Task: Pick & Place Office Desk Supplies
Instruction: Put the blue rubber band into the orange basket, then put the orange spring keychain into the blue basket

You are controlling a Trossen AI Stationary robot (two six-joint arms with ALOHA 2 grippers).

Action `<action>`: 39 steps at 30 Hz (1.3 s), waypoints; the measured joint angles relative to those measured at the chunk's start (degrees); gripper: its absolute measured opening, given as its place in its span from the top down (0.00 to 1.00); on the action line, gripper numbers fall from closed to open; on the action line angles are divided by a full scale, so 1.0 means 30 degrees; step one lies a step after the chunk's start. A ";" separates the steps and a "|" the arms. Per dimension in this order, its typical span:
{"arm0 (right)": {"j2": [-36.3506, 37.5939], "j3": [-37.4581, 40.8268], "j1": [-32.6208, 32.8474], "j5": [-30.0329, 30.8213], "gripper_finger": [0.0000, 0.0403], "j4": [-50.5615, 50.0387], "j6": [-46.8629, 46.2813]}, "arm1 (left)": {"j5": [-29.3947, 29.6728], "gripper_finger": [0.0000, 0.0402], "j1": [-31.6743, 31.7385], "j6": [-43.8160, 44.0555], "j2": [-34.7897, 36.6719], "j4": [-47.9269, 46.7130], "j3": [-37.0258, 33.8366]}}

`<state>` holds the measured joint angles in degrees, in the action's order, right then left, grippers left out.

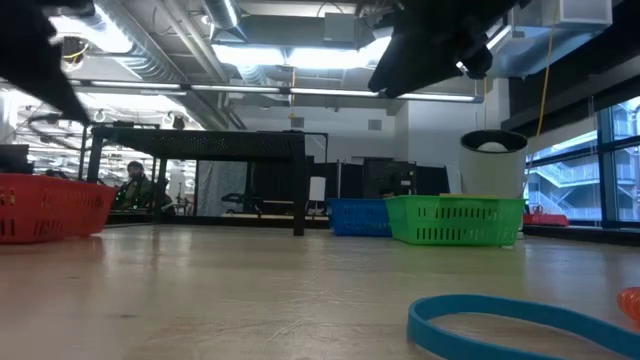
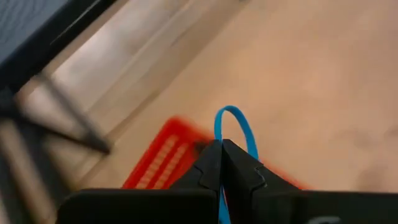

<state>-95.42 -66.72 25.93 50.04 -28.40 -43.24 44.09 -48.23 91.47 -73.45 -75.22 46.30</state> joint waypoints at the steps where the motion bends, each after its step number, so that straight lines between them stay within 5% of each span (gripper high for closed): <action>1: 0.0007 0.0000 0.0000 0.0007 0.56 0.0050 0.0000 | -0.0525 1.00 0.0000 0.0990 -0.0240 -0.0692 0.0000; 8: 0.0007 0.0000 -0.0007 0.0011 0.56 0.0180 0.0000 | -0.4273 1.00 0.0000 0.3709 -0.1556 -0.2433 -0.0007; 22: 0.0014 0.0000 -0.0007 -0.0114 0.56 0.0182 0.0000 | -0.4165 0.85 0.0000 0.3221 -0.1865 -0.1559 -0.0007; 34: 0.0021 0.0000 -0.0007 -0.2573 0.56 0.0263 -0.0959 | -0.4051 0.70 0.0015 0.3733 -0.1792 -0.2664 0.0325; 39: 0.0021 0.0000 0.0015 -0.6771 0.56 0.0961 -0.0910 | -0.3648 0.70 0.0015 0.3763 -0.1792 -0.3073 0.1236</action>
<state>-95.35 -66.72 25.98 29.73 -25.51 -45.98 33.14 -48.18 102.76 -78.83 -84.44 50.01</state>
